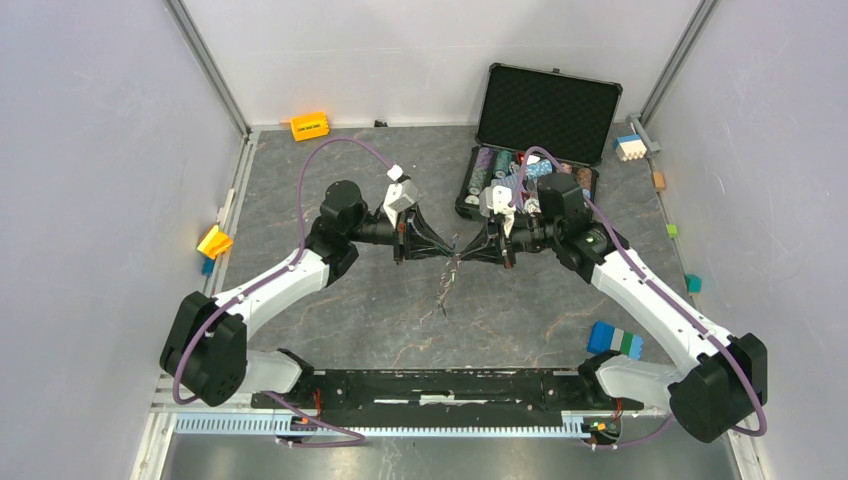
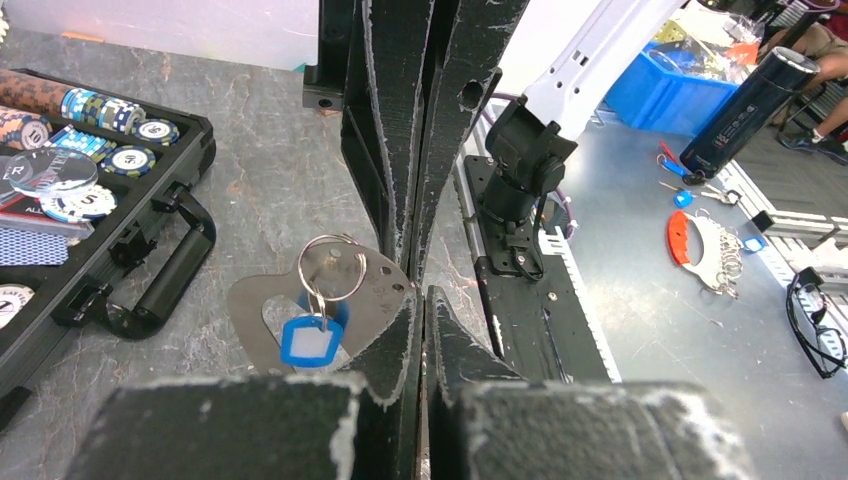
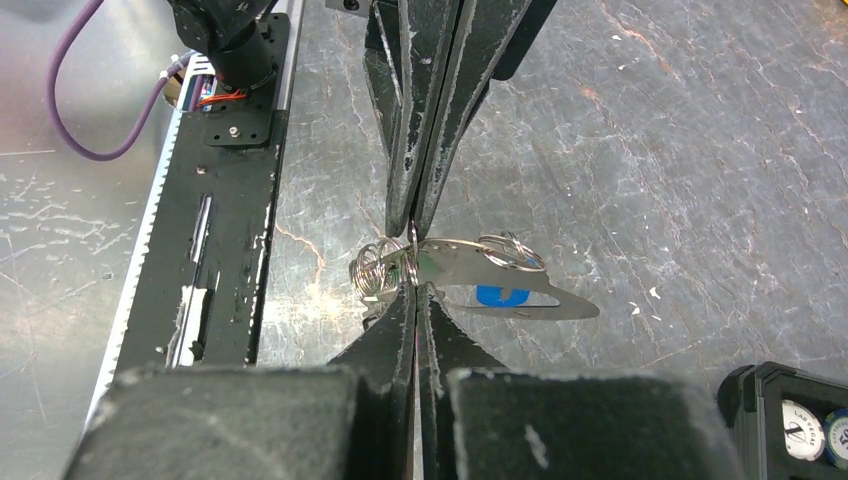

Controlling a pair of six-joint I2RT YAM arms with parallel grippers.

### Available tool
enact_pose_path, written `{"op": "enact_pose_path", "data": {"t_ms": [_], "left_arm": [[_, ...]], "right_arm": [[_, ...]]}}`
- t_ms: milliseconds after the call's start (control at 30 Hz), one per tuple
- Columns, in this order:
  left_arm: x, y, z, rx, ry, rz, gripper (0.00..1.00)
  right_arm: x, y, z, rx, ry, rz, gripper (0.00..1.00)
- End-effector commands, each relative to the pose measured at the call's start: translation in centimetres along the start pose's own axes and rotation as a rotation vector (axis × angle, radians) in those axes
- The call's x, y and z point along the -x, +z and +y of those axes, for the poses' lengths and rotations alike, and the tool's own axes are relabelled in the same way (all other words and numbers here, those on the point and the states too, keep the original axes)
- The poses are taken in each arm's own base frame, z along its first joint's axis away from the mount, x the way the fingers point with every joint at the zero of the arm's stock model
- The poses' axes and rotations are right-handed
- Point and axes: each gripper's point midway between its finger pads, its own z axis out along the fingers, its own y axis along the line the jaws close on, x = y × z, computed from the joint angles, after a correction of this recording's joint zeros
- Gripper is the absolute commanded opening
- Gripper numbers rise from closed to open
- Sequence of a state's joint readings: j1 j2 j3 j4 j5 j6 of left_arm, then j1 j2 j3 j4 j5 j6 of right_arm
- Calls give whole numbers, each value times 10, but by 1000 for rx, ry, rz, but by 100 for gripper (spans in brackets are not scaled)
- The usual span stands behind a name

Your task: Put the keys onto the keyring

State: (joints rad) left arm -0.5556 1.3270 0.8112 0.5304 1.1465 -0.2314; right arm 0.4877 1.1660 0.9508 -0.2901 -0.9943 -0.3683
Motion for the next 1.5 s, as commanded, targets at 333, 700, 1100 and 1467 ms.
{"op": "enact_pose_path", "data": {"t_ms": [333, 700, 1100, 1467], "left_arm": [[24, 0, -6, -12, 91, -61, 2], [22, -2, 4, 43, 83, -83, 2], [30, -9, 8, 78, 95, -136, 2], [31, -7, 12, 99, 4, -133, 2]], "right_arm": [[-12, 1, 11, 44, 19, 15, 0], [3, -1, 17, 83, -15, -25, 0], [11, -4, 18, 89, -10, -46, 4], [28, -13, -17, -100, -35, 0, 0]]}}
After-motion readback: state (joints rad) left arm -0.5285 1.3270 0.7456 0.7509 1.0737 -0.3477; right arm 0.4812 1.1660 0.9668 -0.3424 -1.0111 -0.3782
